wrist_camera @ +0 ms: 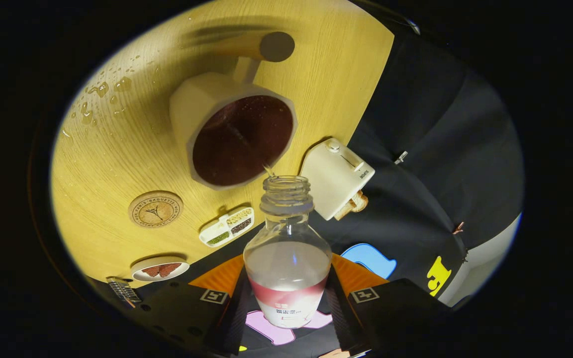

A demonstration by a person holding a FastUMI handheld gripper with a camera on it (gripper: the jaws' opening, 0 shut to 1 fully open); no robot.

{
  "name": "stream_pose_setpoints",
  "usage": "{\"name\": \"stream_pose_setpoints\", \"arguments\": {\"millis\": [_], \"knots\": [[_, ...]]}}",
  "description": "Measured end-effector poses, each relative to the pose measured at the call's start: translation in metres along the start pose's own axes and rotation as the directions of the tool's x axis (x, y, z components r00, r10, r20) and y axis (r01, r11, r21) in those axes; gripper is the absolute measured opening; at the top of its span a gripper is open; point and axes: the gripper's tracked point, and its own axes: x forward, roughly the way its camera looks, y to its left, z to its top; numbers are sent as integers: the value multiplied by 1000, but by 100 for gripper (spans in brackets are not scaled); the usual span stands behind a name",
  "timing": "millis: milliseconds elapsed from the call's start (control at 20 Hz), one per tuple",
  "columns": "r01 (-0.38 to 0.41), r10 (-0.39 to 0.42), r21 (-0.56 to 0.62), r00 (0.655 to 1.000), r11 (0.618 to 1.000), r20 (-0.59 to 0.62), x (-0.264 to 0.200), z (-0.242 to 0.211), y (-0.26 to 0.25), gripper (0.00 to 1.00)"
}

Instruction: Take the bottle from table, then pour the juice into the cup, finally place the bottle on the coaster

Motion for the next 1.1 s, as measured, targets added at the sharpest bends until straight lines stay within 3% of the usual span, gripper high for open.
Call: {"name": "stream_pose_setpoints", "arguments": {"millis": [450, 700, 900, 1100], "knots": [[-20, 21, 75, 1000, 997, -19, 1, 1, 11, 74], [36, -36, 155, 999, 987, -7, 0, 3, 15, 74], [63, -59, 297, 998, 953, -22, -6, 1, 24, 74], [158, -153, 456, 987, 876, -47, -18, -5, 17, 74]]}}
